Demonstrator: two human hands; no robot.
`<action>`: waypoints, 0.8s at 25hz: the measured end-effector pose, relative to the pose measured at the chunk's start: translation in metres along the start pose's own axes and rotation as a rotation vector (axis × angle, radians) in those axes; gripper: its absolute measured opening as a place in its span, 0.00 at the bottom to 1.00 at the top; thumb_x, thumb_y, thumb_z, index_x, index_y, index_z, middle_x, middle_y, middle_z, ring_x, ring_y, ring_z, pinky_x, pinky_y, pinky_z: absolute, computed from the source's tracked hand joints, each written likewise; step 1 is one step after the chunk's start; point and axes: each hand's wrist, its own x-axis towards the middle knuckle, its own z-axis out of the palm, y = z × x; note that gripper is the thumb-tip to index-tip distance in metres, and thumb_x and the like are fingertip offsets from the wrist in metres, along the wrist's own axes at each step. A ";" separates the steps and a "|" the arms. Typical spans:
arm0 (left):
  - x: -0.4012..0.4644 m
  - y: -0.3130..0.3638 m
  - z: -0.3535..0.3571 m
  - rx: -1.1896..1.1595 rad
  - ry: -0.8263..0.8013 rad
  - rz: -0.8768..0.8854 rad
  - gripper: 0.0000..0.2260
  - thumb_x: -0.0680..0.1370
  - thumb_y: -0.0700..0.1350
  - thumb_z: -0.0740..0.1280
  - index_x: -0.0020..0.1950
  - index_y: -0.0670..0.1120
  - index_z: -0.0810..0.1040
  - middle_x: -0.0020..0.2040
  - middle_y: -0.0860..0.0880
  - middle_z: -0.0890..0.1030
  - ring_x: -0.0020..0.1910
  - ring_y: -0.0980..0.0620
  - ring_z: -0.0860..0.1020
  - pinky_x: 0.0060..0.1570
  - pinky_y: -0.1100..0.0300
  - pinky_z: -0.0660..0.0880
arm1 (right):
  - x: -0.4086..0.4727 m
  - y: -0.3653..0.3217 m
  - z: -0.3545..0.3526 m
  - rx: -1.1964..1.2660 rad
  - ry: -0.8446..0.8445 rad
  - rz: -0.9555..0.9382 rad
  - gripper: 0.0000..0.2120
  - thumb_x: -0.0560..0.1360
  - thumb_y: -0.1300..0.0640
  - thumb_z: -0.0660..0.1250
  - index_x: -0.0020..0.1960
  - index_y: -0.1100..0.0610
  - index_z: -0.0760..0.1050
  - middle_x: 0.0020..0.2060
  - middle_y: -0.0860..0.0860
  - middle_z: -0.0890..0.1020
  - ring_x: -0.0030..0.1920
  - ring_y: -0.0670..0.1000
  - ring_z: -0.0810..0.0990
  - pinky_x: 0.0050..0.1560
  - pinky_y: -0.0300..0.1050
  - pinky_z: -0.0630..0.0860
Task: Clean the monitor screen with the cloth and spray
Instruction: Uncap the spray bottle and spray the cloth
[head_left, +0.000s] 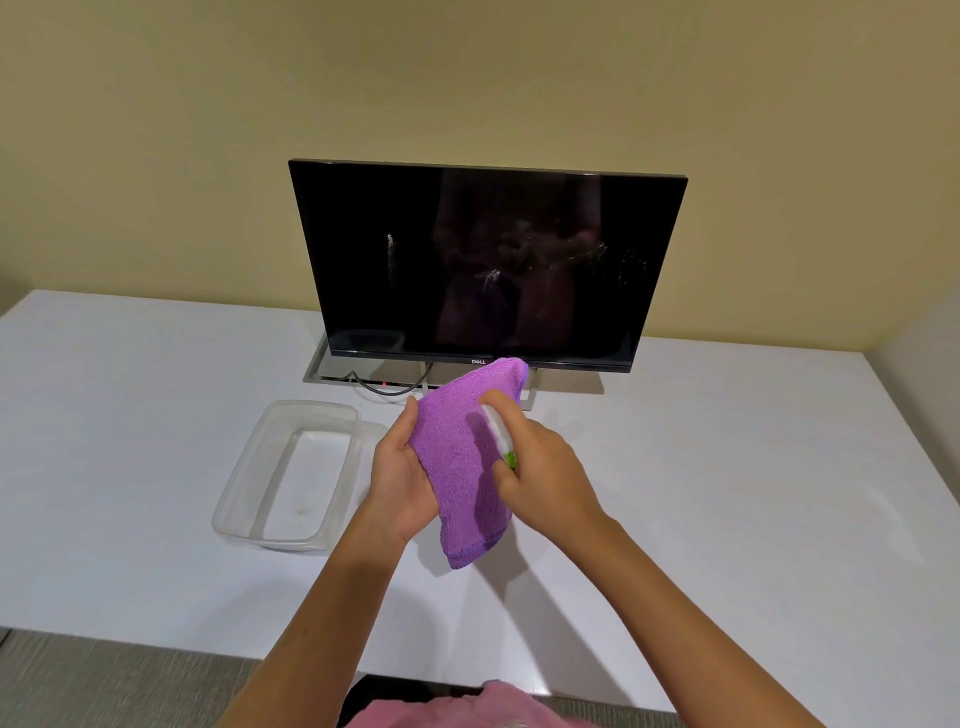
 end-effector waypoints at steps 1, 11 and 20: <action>0.000 0.000 -0.001 -0.002 0.000 -0.003 0.22 0.76 0.61 0.62 0.56 0.46 0.83 0.53 0.45 0.84 0.52 0.46 0.82 0.53 0.51 0.77 | -0.002 -0.003 0.002 0.001 -0.011 -0.011 0.31 0.72 0.63 0.63 0.70 0.44 0.59 0.42 0.53 0.77 0.39 0.54 0.72 0.36 0.45 0.67; 0.004 -0.019 -0.025 -0.008 0.085 -0.063 0.22 0.76 0.62 0.61 0.54 0.47 0.84 0.52 0.45 0.84 0.50 0.45 0.83 0.51 0.49 0.78 | -0.035 0.014 0.032 0.015 -0.140 0.049 0.30 0.72 0.62 0.61 0.70 0.44 0.58 0.37 0.50 0.74 0.36 0.53 0.73 0.31 0.43 0.66; 0.013 -0.039 -0.077 -0.191 0.291 -0.092 0.17 0.80 0.56 0.58 0.51 0.47 0.80 0.43 0.46 0.85 0.43 0.47 0.83 0.41 0.52 0.81 | -0.066 0.102 0.047 0.244 0.170 0.519 0.06 0.81 0.52 0.59 0.51 0.55 0.71 0.40 0.49 0.77 0.42 0.51 0.76 0.39 0.42 0.69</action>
